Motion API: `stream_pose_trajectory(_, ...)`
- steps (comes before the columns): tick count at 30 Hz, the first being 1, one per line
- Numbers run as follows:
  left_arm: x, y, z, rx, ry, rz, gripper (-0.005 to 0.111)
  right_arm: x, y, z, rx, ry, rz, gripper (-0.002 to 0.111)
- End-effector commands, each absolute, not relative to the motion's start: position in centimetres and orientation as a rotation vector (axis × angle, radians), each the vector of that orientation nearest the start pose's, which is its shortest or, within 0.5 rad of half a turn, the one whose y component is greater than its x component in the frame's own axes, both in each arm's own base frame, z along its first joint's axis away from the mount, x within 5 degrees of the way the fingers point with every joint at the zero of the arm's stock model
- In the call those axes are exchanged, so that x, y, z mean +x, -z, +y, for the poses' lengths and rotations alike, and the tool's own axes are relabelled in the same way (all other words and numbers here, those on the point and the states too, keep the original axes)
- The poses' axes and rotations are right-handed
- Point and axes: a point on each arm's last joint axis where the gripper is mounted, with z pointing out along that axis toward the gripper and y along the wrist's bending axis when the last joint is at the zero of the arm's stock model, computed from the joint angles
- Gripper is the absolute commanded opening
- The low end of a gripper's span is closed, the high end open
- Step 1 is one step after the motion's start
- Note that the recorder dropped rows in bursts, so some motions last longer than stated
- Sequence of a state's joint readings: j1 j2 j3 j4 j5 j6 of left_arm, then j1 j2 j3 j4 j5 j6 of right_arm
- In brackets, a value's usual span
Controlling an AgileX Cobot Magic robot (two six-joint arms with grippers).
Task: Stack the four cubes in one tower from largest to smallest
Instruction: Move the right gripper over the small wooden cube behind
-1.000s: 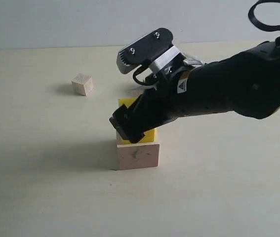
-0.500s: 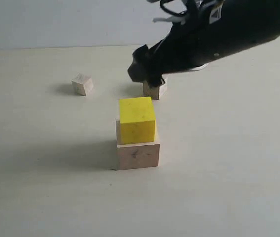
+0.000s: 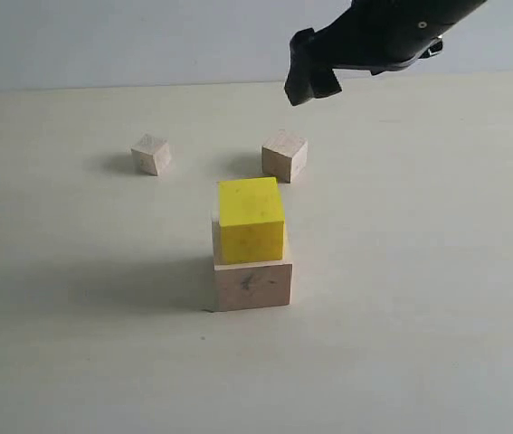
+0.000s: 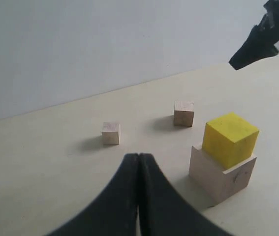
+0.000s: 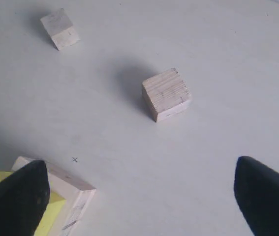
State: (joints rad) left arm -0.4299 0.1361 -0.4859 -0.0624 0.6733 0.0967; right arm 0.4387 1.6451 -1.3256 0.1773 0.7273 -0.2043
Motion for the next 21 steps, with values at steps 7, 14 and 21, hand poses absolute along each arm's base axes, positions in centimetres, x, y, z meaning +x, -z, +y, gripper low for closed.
stream_pose_trajectory(7,2.8,-30.4,-1.7,0.450,0.312,1.742,0.000,38.1,-25.2,17.9,-0.788,-0.177,2.531,0.094)
stream_pose_trajectory(14,2.9,-30.2,-1.7,0.454,0.307,1.747,0.000,41.8,-23.1,17.5,-0.782,-0.161,2.598,0.094)
stream_pose_trajectory(21,3.0,-30.1,-1.8,0.452,0.306,1.740,0.000,44.1,-21.1,17.9,-0.870,-0.140,2.618,0.094)
